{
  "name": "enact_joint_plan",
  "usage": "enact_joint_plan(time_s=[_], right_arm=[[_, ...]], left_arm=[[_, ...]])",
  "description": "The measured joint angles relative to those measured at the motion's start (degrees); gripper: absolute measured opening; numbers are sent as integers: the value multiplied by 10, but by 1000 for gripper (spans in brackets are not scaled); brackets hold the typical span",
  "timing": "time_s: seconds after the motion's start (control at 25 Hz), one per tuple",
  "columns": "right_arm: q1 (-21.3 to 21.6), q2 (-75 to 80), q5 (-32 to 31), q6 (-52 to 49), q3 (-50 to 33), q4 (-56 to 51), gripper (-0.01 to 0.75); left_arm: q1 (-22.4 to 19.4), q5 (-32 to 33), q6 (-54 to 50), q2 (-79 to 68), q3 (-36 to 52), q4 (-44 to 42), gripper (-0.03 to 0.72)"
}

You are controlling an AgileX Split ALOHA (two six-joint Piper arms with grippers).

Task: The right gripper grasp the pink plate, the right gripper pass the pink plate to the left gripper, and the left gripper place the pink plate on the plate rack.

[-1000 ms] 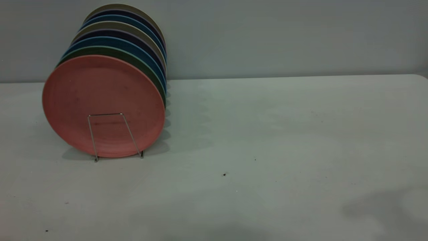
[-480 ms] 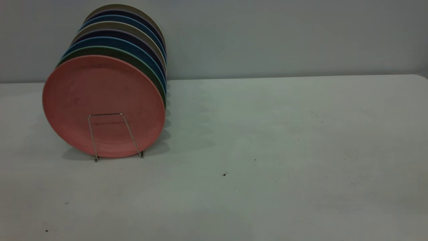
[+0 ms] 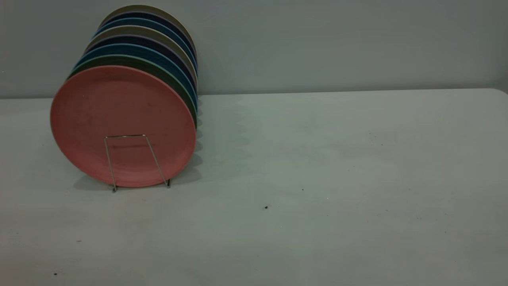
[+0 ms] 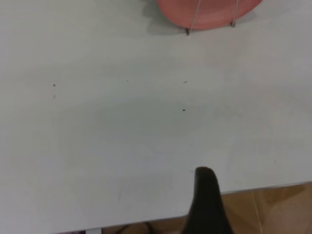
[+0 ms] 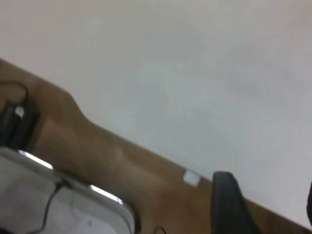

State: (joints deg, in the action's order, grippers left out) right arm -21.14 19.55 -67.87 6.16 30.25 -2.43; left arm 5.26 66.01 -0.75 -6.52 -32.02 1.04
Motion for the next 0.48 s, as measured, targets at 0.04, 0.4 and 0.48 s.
enact_joint_plan(time_s=[0.04, 0.4, 0.48], right_arm=[[0, -13, 5, 0, -8, -3, 398], [0, -66, 30, 0, -32, -16, 398], [0, -66, 30, 0, -32, -16, 398]], left_arm=[[0, 4, 0, 11, 0, -1, 590], [0, -7, 8, 51, 42, 0, 590], [0, -8, 8, 51, 42, 1, 590]])
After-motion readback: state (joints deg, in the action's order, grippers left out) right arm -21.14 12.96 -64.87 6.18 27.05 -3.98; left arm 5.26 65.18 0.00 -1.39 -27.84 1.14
